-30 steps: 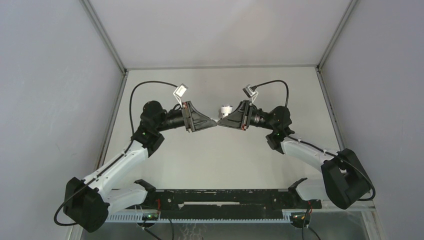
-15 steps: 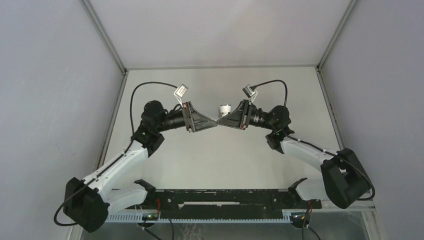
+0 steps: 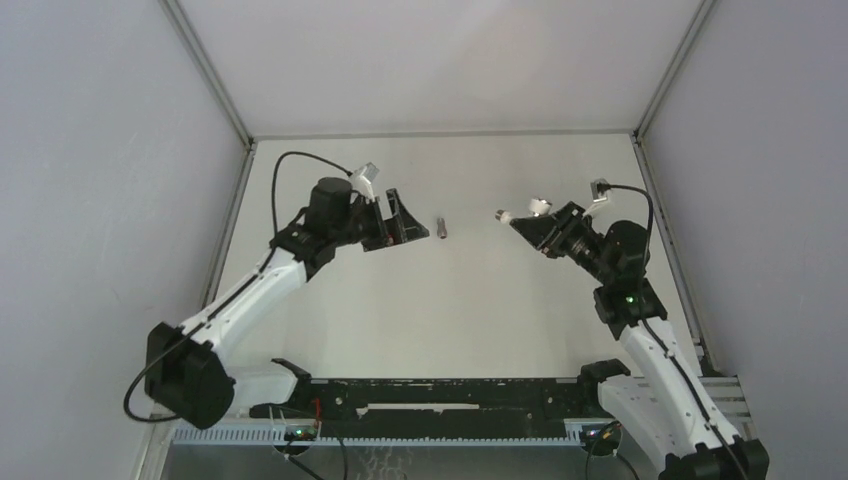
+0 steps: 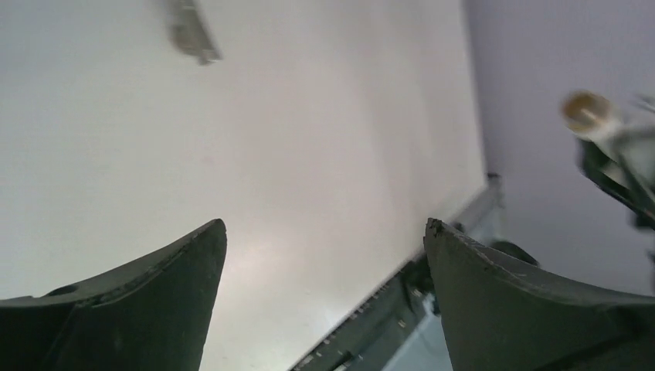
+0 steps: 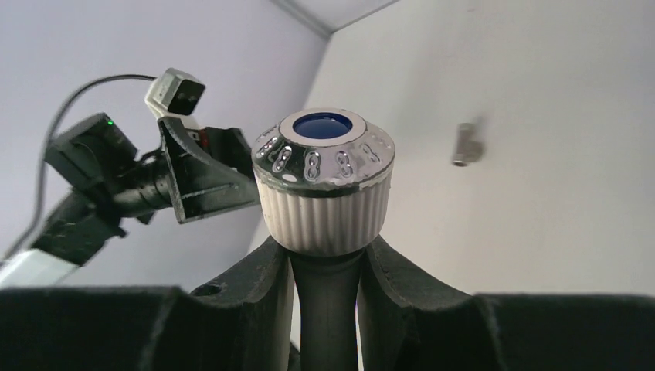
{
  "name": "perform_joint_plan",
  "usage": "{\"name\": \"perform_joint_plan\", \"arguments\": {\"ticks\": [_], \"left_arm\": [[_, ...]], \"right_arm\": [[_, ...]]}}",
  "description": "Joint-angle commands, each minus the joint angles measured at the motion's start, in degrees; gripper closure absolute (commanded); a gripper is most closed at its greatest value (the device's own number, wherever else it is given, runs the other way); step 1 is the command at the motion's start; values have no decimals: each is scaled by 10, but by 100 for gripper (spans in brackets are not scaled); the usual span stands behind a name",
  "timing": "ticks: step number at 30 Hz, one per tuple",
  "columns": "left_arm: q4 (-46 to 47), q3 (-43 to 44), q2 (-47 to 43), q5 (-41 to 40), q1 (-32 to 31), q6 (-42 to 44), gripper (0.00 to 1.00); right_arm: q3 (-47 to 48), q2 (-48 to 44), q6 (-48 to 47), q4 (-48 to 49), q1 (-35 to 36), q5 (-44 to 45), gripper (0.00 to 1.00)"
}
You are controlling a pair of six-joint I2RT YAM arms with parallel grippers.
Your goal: Install the water faucets
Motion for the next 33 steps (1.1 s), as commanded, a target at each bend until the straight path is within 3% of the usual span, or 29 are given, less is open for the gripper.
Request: {"name": "perform_joint_plan", "arguments": {"ticks": [1,8,13,20,33], "left_arm": [[-124,109,94,-206,-37,63,1],[-270,344,334,-343,-91,87,0],[-292,433,427,-362,-114,71,1],[-357,548,538,-376,-116,57,27],[-409,672,658,-386,-116,41,50]], "right_arm": [[4,-54,-119,-145,-5,128,100],[4,-97,-140,-174,-4,214,100],[12,-98,-137,-191,-6,198,100],[16,-95,-126,-204,-6,187,100],[16,-95,-126,-210,-6,183,100]]}}
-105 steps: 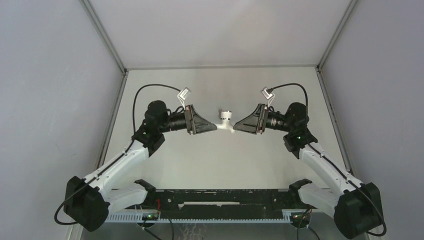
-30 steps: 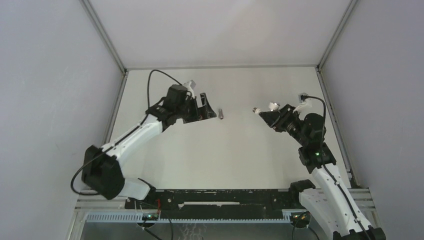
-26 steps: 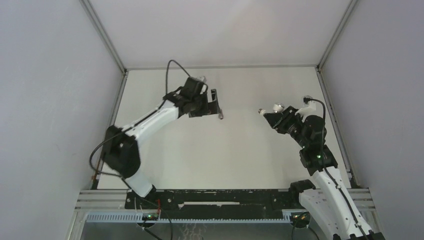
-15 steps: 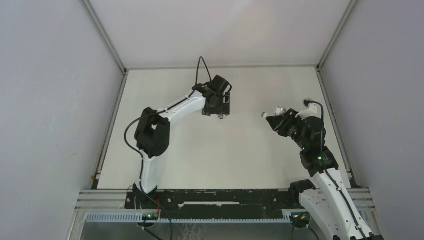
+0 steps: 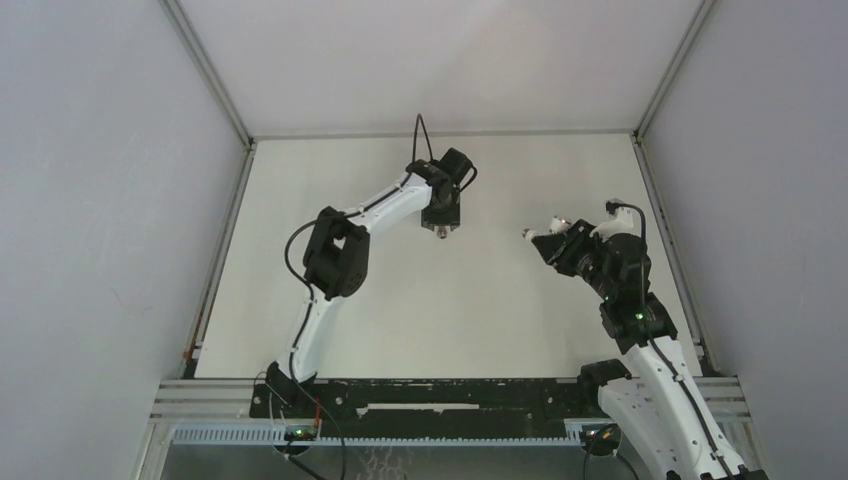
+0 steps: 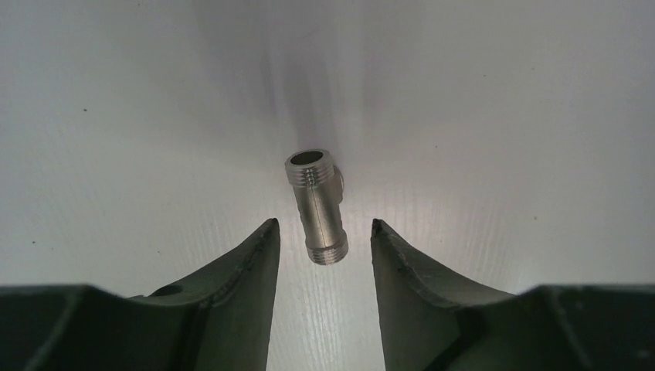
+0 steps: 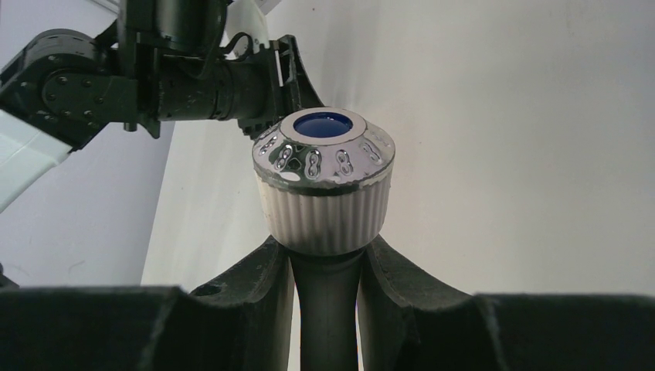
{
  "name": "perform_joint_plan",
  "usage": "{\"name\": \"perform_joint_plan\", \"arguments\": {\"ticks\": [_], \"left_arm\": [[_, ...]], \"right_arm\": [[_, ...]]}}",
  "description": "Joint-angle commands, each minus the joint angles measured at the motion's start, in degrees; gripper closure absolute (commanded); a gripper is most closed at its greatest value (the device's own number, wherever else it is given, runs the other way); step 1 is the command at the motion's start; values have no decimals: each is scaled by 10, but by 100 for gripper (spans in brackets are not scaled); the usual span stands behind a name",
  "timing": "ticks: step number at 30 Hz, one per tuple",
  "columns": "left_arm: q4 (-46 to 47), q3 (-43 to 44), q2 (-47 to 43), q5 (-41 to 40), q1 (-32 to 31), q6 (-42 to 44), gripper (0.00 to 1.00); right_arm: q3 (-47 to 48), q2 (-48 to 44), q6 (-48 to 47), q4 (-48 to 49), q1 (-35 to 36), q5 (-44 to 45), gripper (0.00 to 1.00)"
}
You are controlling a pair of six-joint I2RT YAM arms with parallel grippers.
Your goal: Install the water faucets
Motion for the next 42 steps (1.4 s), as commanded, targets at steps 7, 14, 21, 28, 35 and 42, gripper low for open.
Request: {"name": "perform_joint_plan", "arguments": {"ticks": [7,14,21,28,35,42], "left_arm": [[-22,53,35,10,1,-12,55],[-31,67,53,2,2,-6,56],[-34,72,50,-19,1,-7,55],[-38,81,52,-28,2,-14,55],[-38,83,61,-16,2,-23,66],[-28,79,49,0,4,-29,99]], "right_arm": [[17,-4,-5,19,-3,-6,100],[17,-3,-4,21,-3,-10,100],[17,4,1,24,-3,-25,100],[17,4,2,22,-3,-30,100],[17,3,2,18,-4,-31,100],[17,9,-5,17,-4,-41,100]]}}
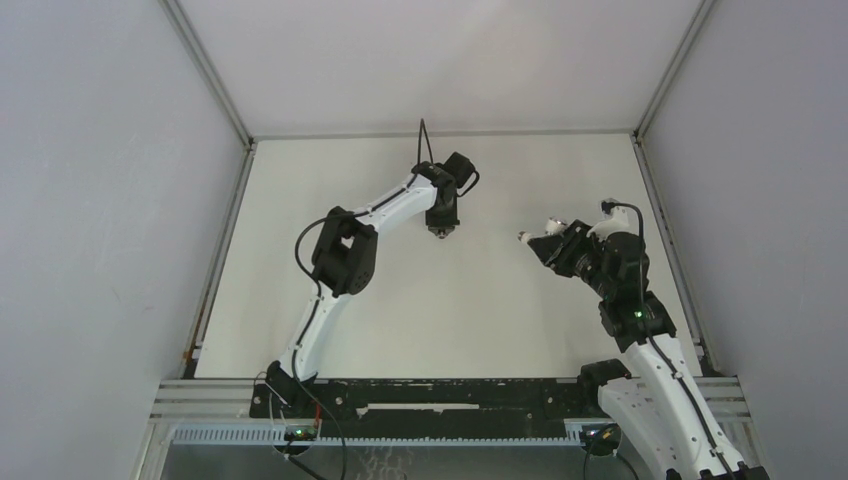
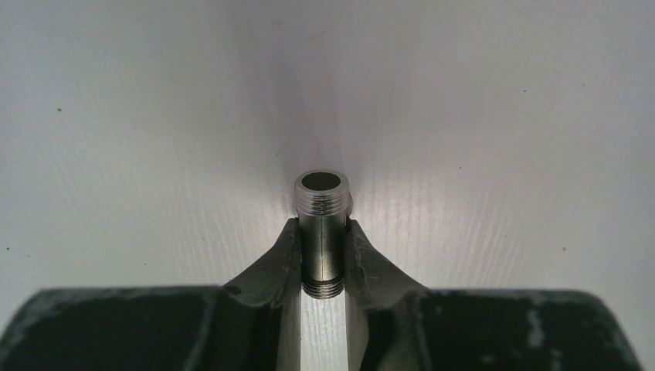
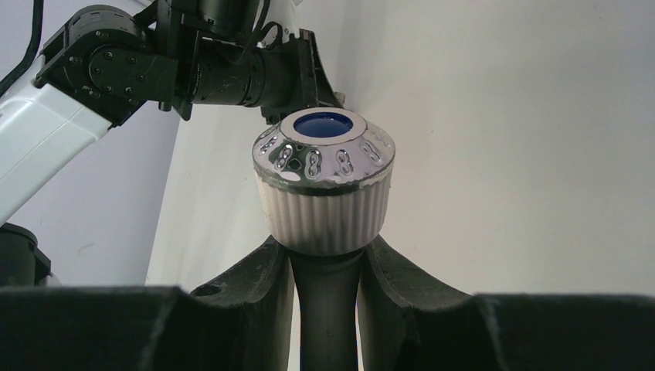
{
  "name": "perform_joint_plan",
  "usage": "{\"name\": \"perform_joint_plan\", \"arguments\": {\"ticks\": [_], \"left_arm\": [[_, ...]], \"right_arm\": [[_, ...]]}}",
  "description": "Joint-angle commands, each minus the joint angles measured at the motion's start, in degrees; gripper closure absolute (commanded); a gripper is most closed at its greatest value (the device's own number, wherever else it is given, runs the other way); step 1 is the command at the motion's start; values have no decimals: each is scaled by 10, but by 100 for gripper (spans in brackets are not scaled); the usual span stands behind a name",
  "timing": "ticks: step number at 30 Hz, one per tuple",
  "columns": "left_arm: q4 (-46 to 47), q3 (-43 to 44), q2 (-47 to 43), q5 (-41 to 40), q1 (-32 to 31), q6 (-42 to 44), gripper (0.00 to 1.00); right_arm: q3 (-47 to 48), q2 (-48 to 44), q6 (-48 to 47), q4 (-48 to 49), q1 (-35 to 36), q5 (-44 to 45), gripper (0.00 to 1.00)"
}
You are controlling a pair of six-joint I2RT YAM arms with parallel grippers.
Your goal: Install the water faucets
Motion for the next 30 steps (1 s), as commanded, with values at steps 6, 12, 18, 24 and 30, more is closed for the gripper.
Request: {"name": "perform_joint_plan", "arguments": {"ticks": [6,12,18,24,30], "left_arm": [[65,-43,-147,96,12,44,100],[179,-257,-382,387,67,113,100],[280,-419,-543,636,155,-29,100],[265,-451,-618,772,163,-51,100],[268,-502,-660,848,163,-102,100]], "right_arm": [[15,10,-45,35,3,-63,100],[-34,-45,-93,147,55,-84,100],[-27,-60,-124,237,147,-45,100],[26,-41,-301,217,315,67,100],[-26,-23,-476,350,512,282,100]]}}
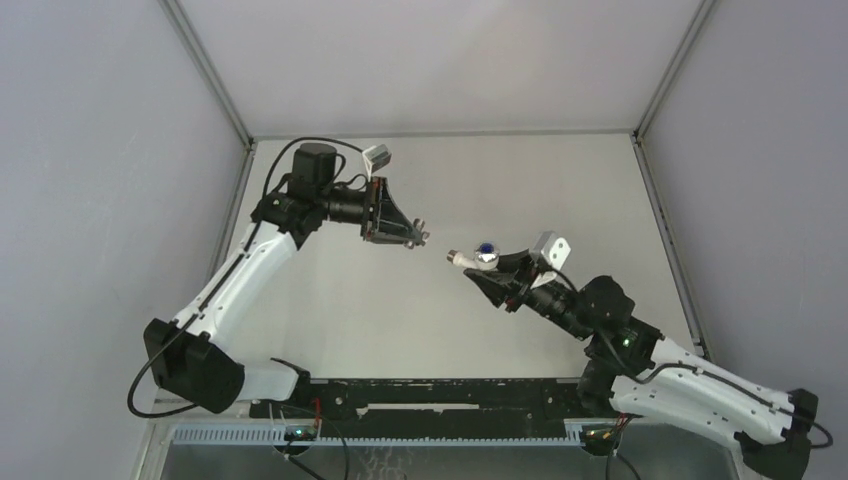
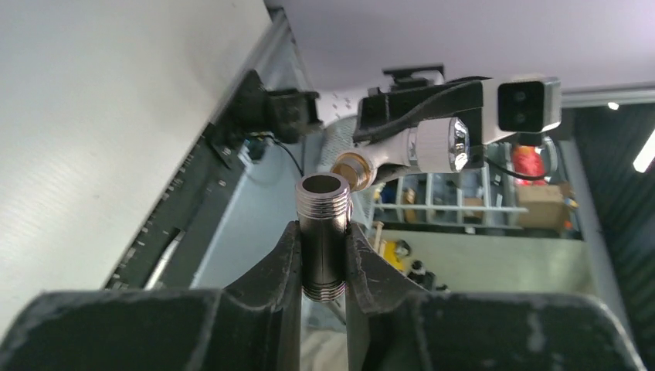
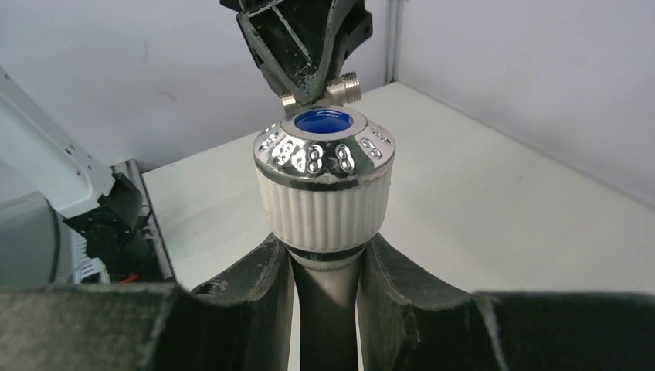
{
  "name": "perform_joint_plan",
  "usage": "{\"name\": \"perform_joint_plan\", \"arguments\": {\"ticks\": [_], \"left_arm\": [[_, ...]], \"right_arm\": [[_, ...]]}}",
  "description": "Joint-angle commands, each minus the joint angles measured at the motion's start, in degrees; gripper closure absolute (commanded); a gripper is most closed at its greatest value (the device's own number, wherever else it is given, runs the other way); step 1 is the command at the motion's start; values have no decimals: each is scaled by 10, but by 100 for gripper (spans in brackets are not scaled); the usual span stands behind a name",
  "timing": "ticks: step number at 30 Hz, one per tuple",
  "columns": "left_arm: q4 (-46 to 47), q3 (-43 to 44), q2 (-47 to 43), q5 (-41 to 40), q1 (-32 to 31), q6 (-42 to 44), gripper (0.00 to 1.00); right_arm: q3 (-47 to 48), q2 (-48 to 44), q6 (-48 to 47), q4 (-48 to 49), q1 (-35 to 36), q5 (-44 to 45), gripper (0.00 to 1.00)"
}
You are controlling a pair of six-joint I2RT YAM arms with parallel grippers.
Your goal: Install the water faucets
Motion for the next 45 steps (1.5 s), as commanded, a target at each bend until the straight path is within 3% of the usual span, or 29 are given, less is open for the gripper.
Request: {"name": "perform_joint_plan", "arguments": {"ticks": [1,3,10,13,16,22,32,45], "left_arm": [[20,-32,-49,119,0,-55,100],[20,-48,-66,121,-1,-57,100],[9,-122,-130,150,-2,-12,100],[-45,-128,-145,105,-6,64,100],[-65,-129,-147,91,-17,89,100],[-113,-129,-140,116,-33,92,100],[-106,-108,-134,142,-40,47,100],[-104,-74,-115,167,-57,72,100]], "right_arm": [[-23,19,-185,146,101,172,100],[-46,21,-252,200,147,214,100],[-62,-7,-382,175,237,259,100],[-65,4,-474,157,290,303,100],[-88,26,-575,214,320,356,100],[-95,16,-574,222,367,347,100],[-90,11,-630,237,494,364,100],[-103,96,-722,361,499,351,100]]}}
